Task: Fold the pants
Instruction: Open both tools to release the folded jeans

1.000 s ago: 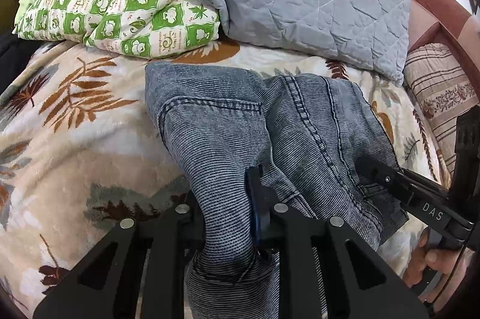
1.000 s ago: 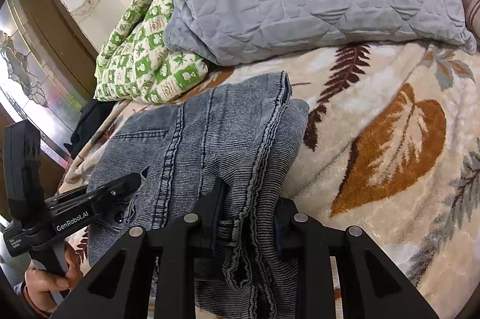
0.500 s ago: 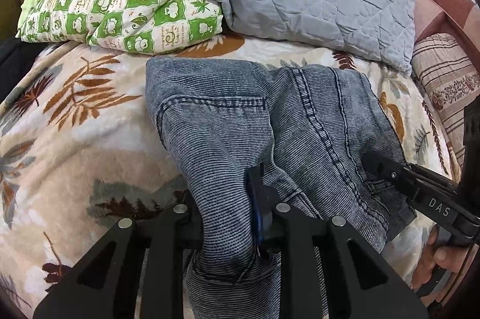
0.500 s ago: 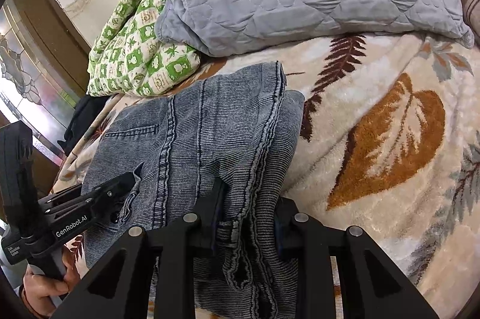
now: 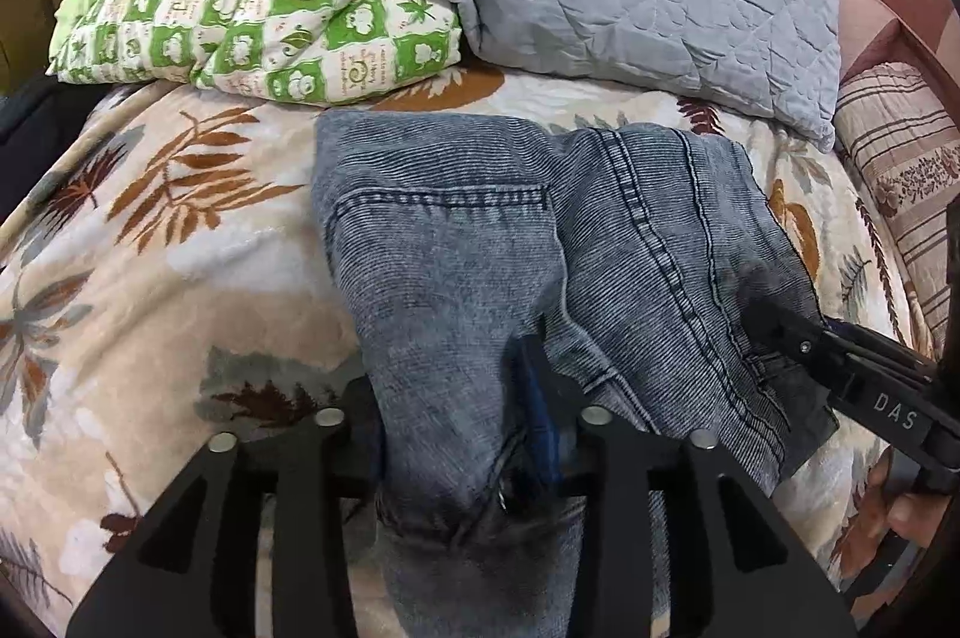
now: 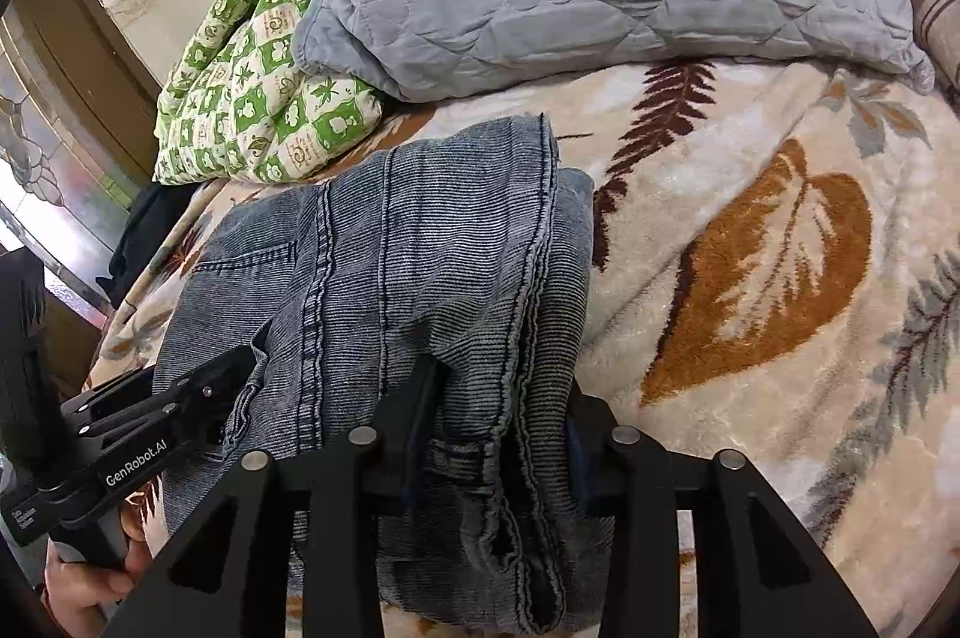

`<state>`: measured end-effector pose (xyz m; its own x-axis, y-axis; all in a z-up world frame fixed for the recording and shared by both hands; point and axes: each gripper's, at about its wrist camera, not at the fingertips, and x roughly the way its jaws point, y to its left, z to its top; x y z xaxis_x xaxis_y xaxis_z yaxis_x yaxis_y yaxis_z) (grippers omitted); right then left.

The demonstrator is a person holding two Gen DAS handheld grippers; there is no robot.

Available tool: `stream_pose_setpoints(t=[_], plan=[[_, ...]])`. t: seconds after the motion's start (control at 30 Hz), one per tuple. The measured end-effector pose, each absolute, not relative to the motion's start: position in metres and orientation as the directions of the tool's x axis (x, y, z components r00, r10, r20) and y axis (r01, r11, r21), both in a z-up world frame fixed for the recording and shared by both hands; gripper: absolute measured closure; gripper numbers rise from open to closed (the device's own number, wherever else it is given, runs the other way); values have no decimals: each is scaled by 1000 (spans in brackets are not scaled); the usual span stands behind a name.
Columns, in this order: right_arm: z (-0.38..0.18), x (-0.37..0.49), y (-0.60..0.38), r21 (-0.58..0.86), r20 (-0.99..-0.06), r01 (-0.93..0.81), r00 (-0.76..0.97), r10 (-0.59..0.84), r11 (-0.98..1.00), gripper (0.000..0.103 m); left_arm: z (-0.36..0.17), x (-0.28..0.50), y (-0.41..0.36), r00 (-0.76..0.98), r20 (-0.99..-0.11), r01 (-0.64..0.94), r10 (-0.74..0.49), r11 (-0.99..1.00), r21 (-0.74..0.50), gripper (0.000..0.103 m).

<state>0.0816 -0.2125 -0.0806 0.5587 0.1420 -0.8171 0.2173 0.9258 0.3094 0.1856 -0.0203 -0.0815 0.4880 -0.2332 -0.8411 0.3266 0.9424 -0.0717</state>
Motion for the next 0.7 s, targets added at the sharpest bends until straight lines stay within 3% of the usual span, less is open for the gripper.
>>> stream_pose_setpoints(t=[0.1, 0.17, 0.4, 0.57, 0.7], plan=[[-71, 73, -214, 284, -815, 230, 569, 108, 931, 61, -74, 178, -14, 505, -832, 315, -228, 947, -68, 49], [-64, 65, -217, 282, -808, 244, 582, 92, 928, 57, -69, 173, -11, 517, -827, 311, -220, 949, -58, 48], [-21, 36, -212, 257, -774, 254, 632, 41, 932, 38, -36, 142, 2, 595, -786, 282, -166, 959, 11, 24], [8, 19, -200, 238, -761, 248, 649, 22, 939, 18, -12, 122, 8, 624, -774, 257, -111, 964, 68, 18], [29, 3, -188, 220, -763, 244, 647, 10, 944, 15, 3, 104, 13, 651, -756, 237, -75, 965, 109, 16]])
